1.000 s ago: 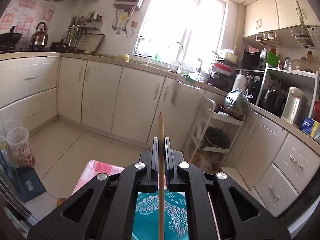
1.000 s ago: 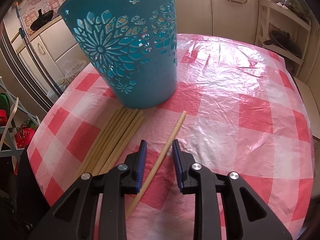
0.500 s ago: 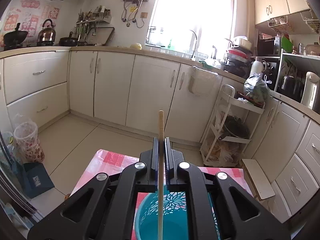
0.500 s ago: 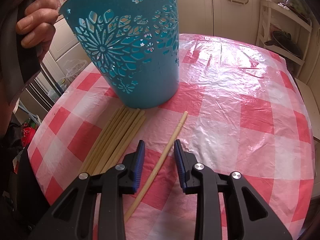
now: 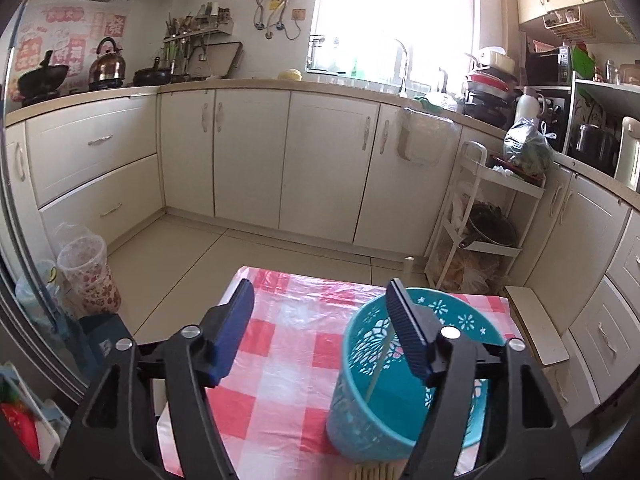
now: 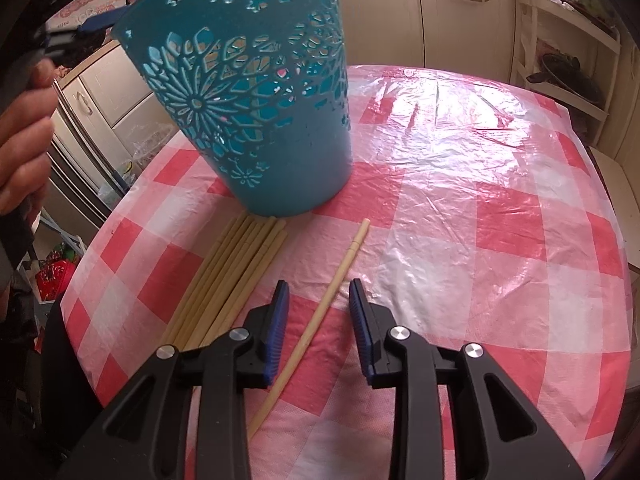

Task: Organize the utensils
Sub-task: 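Open the left tool to drop the chopstick into the basket, then close the right tool on a loose wooden chopstick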

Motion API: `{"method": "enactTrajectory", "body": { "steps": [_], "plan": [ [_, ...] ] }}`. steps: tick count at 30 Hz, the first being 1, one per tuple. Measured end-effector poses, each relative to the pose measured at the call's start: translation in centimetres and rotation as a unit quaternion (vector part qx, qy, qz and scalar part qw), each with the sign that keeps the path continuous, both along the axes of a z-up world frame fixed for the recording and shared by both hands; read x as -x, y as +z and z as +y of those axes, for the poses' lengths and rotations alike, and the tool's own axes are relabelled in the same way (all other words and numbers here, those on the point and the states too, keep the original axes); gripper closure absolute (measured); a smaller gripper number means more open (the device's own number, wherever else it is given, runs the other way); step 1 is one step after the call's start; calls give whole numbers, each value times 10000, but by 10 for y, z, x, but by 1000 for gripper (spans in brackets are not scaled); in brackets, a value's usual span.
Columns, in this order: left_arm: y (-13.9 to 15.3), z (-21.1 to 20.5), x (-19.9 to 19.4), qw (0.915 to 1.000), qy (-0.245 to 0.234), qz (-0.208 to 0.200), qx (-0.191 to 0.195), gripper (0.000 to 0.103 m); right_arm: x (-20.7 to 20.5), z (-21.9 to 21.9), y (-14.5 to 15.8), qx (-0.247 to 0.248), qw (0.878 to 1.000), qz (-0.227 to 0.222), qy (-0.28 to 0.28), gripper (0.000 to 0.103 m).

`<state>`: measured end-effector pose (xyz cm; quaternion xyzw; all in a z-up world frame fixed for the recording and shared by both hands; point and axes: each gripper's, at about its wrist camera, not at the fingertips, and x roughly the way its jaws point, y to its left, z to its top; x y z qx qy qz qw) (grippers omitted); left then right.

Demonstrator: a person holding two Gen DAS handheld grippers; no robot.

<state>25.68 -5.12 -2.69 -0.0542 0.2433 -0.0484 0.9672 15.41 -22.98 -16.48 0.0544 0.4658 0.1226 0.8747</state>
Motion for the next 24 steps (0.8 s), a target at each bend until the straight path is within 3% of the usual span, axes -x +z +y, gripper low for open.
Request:
{"method": "enactTrajectory", "body": {
  "steps": [4, 6, 8, 9, 10, 13, 15, 16, 18, 19, 20, 21, 23, 24],
  "plan": [
    [-8, 37, 24, 9995, 190, 155, 183, 23, 1, 8, 0, 221, 9997, -21, -137, 72],
    [-21, 54, 33, 9989, 263, 289, 253, 22, 1, 18, -1, 535, 9984, -83, -144, 72],
    [-37, 68, 38, 9981, 300, 471, 275, 22, 1, 27, -1, 928, 9955, -132, -121, 78],
    [-45, 73, 39, 9975, 321, 560, 276, 22, 2, 30, -1, 1015, 9947, -139, -2, 80],
    [-53, 78, 41, 9969, 349, 643, 280, 22, 4, 33, 0, 1031, 9944, -102, 201, 91],
    [-73, 90, 45, 9955, 354, 821, 319, 22, 11, 38, 2, 1199, 9897, 57, 783, 92],
    [-85, 96, 46, 9948, 339, 889, 367, 22, 11, 35, 3, 1250, 9885, 216, 819, 92],
    [-88, 96, 45, 9944, 332, 921, 398, 22, 9, 33, 3, 1261, 9889, 273, 736, 89],
    [-97, 97, 43, 9933, 320, 993, 488, 22, 5, 31, 3, 1330, 9893, 311, 521, 66],
    [-101, 98, 42, 9929, 310, 1020, 526, 22, 5, 32, 3, 1354, 9893, 289, 456, 60],
    [-106, 99, 42, 9926, 293, 1044, 555, 22, 4, 33, 2, 1327, 9899, 284, 410, 60],
    [-110, 99, 41, 9923, 280, 1066, 559, 22, 4, 34, 3, 1274, 9906, 303, 400, 62],
    [-117, 97, 39, 9919, 265, 1123, 538, 22, 5, 38, 5, 1230, 9907, 294, 496, 88],
    [-122, 97, 39, 9914, 261, 1163, 534, 22, 9, 41, 5, 1349, 9892, 235, 521, 93]
  ]
}}
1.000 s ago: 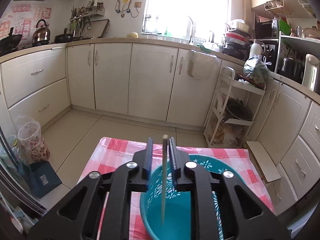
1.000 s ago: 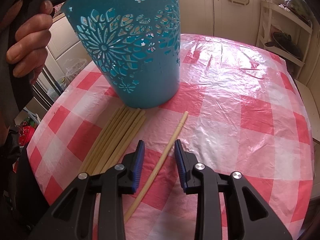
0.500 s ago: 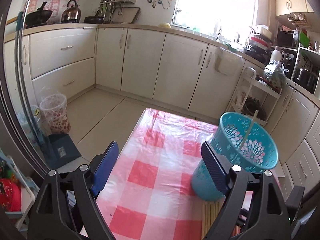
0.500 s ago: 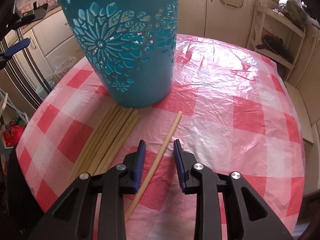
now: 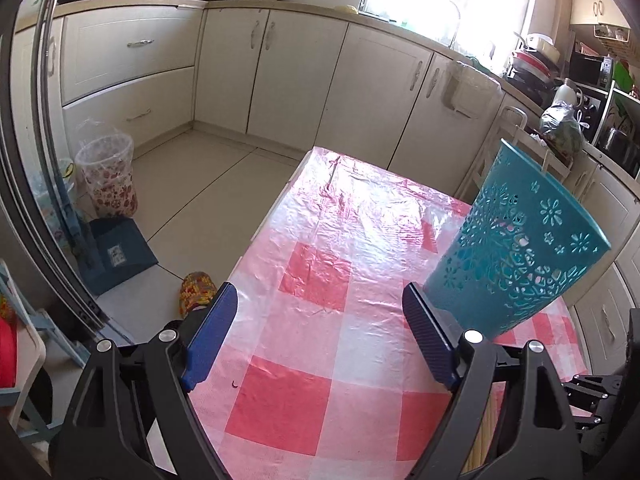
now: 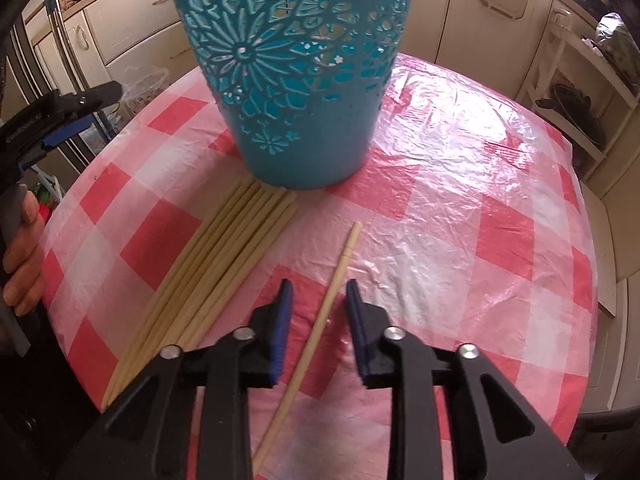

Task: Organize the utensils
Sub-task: 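Close the right tool on a loose wooden chopstick, then lift the chopstick with the right tool over the basket and release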

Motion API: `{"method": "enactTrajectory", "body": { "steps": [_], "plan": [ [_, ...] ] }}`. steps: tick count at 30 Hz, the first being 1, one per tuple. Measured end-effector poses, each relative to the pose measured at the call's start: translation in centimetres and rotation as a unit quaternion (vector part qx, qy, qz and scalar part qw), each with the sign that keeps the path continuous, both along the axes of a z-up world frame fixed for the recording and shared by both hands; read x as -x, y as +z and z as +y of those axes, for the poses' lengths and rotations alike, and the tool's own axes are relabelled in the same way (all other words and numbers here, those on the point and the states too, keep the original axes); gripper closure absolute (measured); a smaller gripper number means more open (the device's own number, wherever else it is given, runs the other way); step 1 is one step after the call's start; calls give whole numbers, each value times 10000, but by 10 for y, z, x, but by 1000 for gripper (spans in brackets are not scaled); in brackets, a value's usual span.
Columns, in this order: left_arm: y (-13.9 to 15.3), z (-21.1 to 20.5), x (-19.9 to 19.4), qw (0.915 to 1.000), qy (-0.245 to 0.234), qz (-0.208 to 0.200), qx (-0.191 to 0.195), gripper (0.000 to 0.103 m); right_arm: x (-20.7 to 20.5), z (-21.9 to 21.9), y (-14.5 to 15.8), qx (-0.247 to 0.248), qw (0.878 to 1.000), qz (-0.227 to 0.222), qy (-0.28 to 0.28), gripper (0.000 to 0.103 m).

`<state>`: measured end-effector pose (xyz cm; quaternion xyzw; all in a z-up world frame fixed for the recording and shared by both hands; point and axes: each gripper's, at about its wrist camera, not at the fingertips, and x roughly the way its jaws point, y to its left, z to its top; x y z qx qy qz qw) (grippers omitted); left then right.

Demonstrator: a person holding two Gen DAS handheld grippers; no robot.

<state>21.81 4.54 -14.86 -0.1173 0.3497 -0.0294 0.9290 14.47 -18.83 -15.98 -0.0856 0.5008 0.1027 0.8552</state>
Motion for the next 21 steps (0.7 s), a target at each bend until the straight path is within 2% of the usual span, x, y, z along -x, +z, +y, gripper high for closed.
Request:
{"method": "enactTrajectory", "body": {
  "steps": [1, 3, 7, 10, 14, 16, 19, 21],
  "plan": [
    [-4, 0, 0, 10000, -3, 40, 14, 22, 4, 1, 0, 16, 10000, -35, -6, 95],
    [-10, -1, -1, 9999, 19, 110, 49, 22, 5, -9, -1, -270, 9996, 7, -111, 96],
    [-10, -2, 0, 10000, 74, 54, -13, 20, 21, -38, 13, -1331, 9906, -17, -313, 97],
    [-13, -5, -2, 9999, 30, 109, -53, 20, 39, -52, 42, -2097, 9767, -285, -355, 97],
    [-14, -6, -2, 9999, 42, 145, -50, 19, 50, -66, 89, -2881, 9539, -779, -320, 97],
    [-15, -4, -2, 9998, 57, 167, -11, 19, 43, -64, 115, -3217, 9402, -1084, -286, 97],
    [-16, -2, -3, 9998, 76, 183, 31, 19, 33, -64, 154, -3426, 9237, -1684, -341, 97],
    [-15, -2, -2, 9998, 69, 172, 19, 19, 17, -59, 176, -3397, 9154, -2108, -474, 97]
  ]
}}
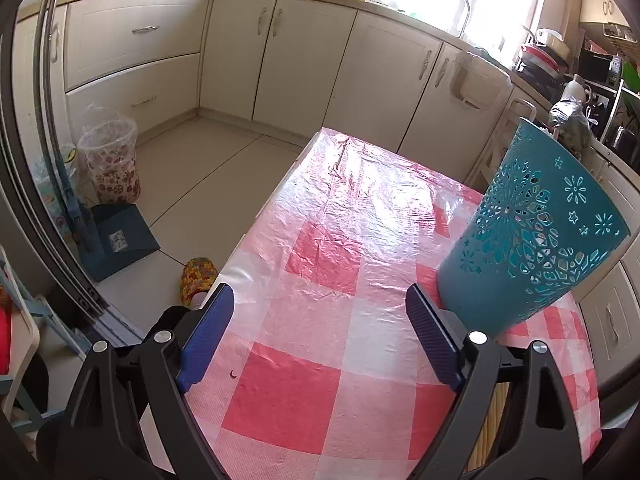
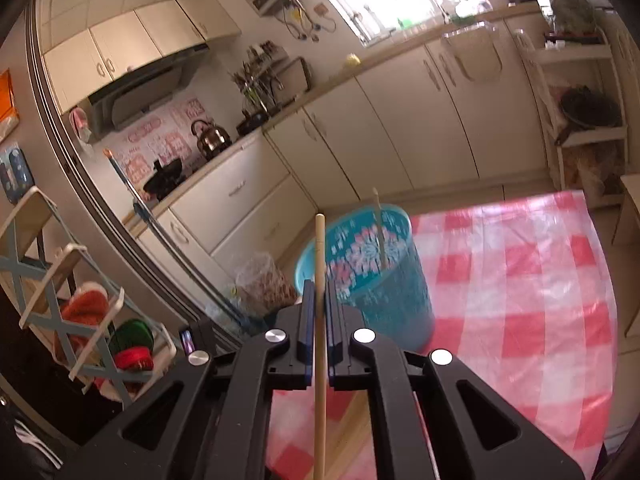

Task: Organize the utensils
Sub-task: 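Lift the chopstick with the right tool over the basket and release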

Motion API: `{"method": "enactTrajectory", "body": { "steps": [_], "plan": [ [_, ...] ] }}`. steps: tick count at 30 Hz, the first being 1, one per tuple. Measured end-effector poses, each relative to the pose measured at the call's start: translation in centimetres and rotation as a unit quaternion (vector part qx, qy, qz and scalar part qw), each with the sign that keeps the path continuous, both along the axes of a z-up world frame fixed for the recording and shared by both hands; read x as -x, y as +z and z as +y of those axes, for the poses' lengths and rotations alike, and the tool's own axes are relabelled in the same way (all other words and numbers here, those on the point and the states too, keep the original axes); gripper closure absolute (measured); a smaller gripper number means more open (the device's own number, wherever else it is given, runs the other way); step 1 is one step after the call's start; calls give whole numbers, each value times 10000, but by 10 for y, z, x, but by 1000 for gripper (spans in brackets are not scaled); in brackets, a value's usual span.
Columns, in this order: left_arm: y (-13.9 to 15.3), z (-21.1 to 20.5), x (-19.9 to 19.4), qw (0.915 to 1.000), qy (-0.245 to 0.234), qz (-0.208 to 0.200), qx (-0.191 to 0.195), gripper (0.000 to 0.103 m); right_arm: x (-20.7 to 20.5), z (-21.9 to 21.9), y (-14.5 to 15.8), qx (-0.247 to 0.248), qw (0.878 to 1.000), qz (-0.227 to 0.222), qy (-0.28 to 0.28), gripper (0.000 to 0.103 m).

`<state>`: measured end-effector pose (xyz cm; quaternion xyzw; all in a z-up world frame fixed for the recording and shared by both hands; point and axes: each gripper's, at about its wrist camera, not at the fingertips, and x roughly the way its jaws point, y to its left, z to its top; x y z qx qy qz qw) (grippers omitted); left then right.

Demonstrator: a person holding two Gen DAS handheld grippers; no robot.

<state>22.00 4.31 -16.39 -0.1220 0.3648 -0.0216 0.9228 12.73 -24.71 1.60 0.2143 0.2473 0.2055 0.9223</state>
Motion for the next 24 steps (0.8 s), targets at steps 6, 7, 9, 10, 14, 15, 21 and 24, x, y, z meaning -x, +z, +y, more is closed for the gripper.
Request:
{"method": "enactTrajectory", "body": {
  "steps": [6, 7, 9, 10, 14, 15, 21, 24],
  "plan": [
    [0, -2, 1, 10000, -37, -37, -56, 19, -67, 17, 19, 253, 9925, -605, -1027, 97],
    [0, -2, 1, 10000, -45, -39, -56, 19, -76, 18, 15, 295, 9901, -604, -1230, 97],
    [0, -2, 1, 9999, -67, -49, -57, 19, -91, 20, 4, 422, 9853, -625, -1534, 97],
    [1, -3, 1, 9999, -76, -52, -60, 19, -94, 21, -1, 498, 9833, -615, -1638, 97],
    [1, -4, 2, 9999, -108, -63, -64, 19, -101, 16, -21, 671, 9833, -380, -1647, 97],
    [1, -4, 2, 9999, -110, -60, -56, 19, -100, 15, -25, 719, 9834, -358, -1629, 97],
    [0, -2, 0, 10000, -78, -4, -13, 19, -79, 14, -23, 918, 9855, -283, -1396, 84],
    [-1, 0, 0, 10000, -41, 15, 1, 19, -48, 17, 0, 977, 9835, -606, -1394, 83]
  ]
}}
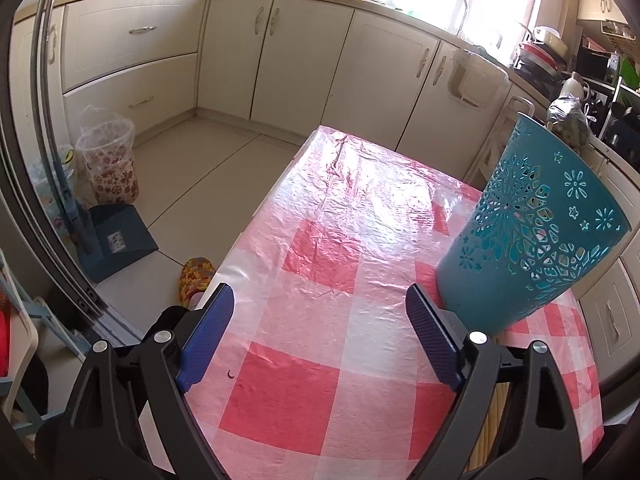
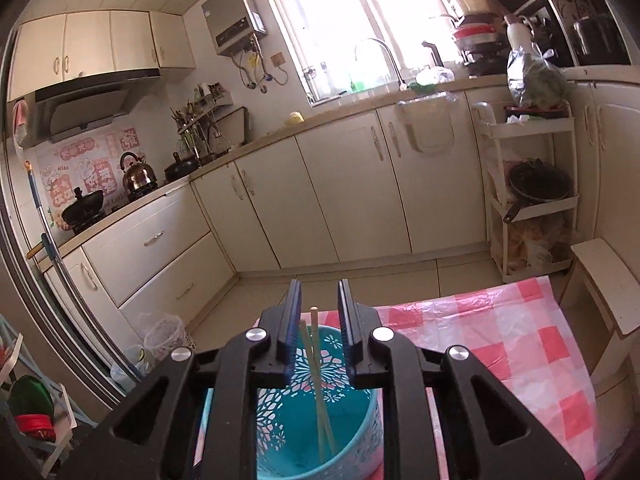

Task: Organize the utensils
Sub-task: 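Lift the chopstick with the right tool over the basket and release, then bring the right tool back down to the chopsticks on the table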

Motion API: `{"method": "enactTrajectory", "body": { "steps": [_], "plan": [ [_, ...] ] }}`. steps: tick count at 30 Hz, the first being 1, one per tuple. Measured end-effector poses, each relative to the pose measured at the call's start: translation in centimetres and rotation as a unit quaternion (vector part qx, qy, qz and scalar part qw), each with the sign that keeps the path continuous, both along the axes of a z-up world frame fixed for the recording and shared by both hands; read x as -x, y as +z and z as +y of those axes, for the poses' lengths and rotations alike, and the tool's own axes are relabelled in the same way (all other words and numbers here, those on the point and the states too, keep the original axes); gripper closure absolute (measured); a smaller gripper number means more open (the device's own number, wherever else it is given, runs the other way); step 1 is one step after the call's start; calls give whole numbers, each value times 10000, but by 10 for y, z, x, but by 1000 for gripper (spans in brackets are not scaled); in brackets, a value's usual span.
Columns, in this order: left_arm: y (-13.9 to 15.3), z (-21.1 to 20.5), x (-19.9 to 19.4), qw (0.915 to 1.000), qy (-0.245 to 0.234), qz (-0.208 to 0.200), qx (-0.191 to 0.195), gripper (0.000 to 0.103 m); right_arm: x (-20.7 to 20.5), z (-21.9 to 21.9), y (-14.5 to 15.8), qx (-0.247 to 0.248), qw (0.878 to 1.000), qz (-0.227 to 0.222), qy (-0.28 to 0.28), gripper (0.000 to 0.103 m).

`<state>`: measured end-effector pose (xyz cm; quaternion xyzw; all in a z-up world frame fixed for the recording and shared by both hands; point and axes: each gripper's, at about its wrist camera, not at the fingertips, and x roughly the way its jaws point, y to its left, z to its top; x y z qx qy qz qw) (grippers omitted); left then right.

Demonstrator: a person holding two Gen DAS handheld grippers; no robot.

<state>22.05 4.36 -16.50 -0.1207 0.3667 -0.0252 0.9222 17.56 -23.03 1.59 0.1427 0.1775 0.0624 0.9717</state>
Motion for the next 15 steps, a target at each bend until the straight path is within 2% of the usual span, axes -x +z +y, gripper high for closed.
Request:
{"method": "enactTrajectory", "body": {
  "steps": [3, 5, 8, 11, 15],
  "plan": [
    [0, 1, 0, 10000, 11, -6, -5, 19, 43, -4, 13, 52, 9996, -239, -111, 72],
    [0, 1, 0, 10000, 8, -5, -2, 19, 66, 0, 0, 142, 9998, -25, -104, 70],
    [0, 1, 0, 10000, -2, 4, 9, 19, 74, 22, -55, 536, 9927, 1051, 242, 73],
    [-1, 1, 0, 10000, -21, 25, 15, 19, 63, 40, -119, 667, 9726, 2157, 547, 90],
    [-2, 2, -2, 9999, -59, 67, 50, 19, 42, 47, -158, 711, 9581, 2727, 504, 92]
  ]
}}
